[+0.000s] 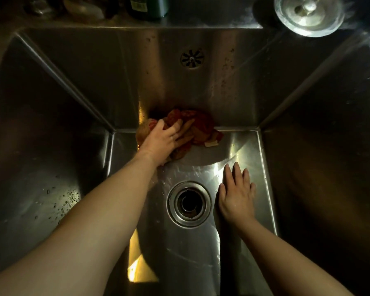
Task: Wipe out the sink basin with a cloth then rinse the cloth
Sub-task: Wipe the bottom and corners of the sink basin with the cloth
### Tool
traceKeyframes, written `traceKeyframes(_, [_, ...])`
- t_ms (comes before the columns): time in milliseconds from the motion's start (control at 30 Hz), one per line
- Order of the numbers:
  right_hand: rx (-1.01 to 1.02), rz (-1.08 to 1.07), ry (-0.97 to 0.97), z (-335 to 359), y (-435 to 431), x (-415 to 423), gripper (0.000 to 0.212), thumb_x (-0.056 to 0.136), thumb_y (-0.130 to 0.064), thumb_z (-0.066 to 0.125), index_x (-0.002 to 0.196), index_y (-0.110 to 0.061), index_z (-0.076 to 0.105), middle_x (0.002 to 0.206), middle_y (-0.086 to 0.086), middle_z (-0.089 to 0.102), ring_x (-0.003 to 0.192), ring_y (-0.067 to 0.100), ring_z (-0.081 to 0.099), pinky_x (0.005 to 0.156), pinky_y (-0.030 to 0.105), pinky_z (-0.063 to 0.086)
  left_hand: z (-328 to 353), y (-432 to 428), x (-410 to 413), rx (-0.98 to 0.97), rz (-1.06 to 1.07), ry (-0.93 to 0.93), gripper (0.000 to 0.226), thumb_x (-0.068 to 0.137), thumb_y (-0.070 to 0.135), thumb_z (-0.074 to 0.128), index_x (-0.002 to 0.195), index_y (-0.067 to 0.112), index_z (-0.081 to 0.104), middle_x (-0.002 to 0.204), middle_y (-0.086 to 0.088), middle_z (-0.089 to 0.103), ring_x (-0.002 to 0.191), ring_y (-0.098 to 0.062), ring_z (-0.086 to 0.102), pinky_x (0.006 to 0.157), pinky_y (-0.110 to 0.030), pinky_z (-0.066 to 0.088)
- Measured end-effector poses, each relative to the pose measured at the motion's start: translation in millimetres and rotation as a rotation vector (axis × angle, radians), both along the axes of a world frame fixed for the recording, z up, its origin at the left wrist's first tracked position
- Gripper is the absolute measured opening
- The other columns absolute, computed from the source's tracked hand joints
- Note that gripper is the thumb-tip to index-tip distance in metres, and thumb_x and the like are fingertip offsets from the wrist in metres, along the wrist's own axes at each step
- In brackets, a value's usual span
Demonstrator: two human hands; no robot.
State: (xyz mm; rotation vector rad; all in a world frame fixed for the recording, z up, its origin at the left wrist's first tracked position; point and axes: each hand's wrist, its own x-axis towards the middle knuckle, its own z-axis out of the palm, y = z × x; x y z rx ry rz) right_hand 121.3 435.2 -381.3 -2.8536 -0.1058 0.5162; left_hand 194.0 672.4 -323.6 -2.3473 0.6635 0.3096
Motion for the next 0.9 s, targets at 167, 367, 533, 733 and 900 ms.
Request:
traceKeyframes(167, [-0.002,0.004,0.016,3.3,0.9,0.5,0.055,0.099,-0.037,0.026,0.15,-0.028,0.006,0.159,-0.001,-0.007,0.145,0.026,-0.012,0.116,0.05,0.001,5.3,10.9,-11.0,0.032,0.103,0.031,0.077,0.093,0.028,0.045,0.15,0.023,-0.005,0.158,-0.011,-0.013,0.145,-0.032,-0.005,0.106,-0.048,0.026])
traceKeyframes(367, [-0.028,0.031,0.036,6.3,-1.0,0.3,0.056,0.099,-0.038,0.025,0.15,-0.028,0.005,0.159,0.0,-0.01,0.144,0.026,-0.014,0.116,0.049,0.001,10.3,38.8,-42.0,-0.01,0.409,0.011,0.084,0.09,0.03,0.053,0.149,0.027,-0.008,0.156,-0.013,-0.018,0.144,-0.034,-0.003,0.108,-0.047,0.027])
traceKeyframes(533, [-0.048,0.017,0.035,6.2,4.9,-0.1,0.056,0.099,-0.037,0.026,0.15,-0.025,0.006,0.159,0.003,-0.008,0.144,0.03,-0.011,0.115,0.052,0.003,13.0,48.6,-49.9,-0.058,0.619,0.018,0.069,0.095,0.028,0.04,0.15,0.025,-0.002,0.158,-0.015,-0.01,0.144,-0.036,0.002,0.11,-0.046,0.027])
traceKeyframes(733, [-0.029,0.015,0.03,2.0,11.3,-0.9,0.055,0.099,-0.04,0.025,0.15,-0.028,0.008,0.159,-0.001,-0.006,0.145,0.026,-0.011,0.113,0.056,0.002,-1.0,54.0,-50.2,-0.112,0.579,0.018,0.08,0.091,0.04,0.047,0.15,0.028,-0.006,0.156,-0.014,-0.018,0.142,-0.039,-0.018,0.114,-0.058,0.005])
traceKeyframes(900, [-0.037,0.047,0.053,0.4,15.8,-1.9,0.054,0.098,-0.048,0.024,0.148,-0.038,0.008,0.159,-0.003,-0.006,0.144,0.028,-0.016,0.11,0.06,-0.003,-1.7,67.1,-46.5,-0.271,0.737,0.187,0.071,0.094,0.019,0.046,0.146,0.047,0.005,0.157,-0.007,-0.013,0.143,-0.037,-0.001,0.108,-0.055,0.027])
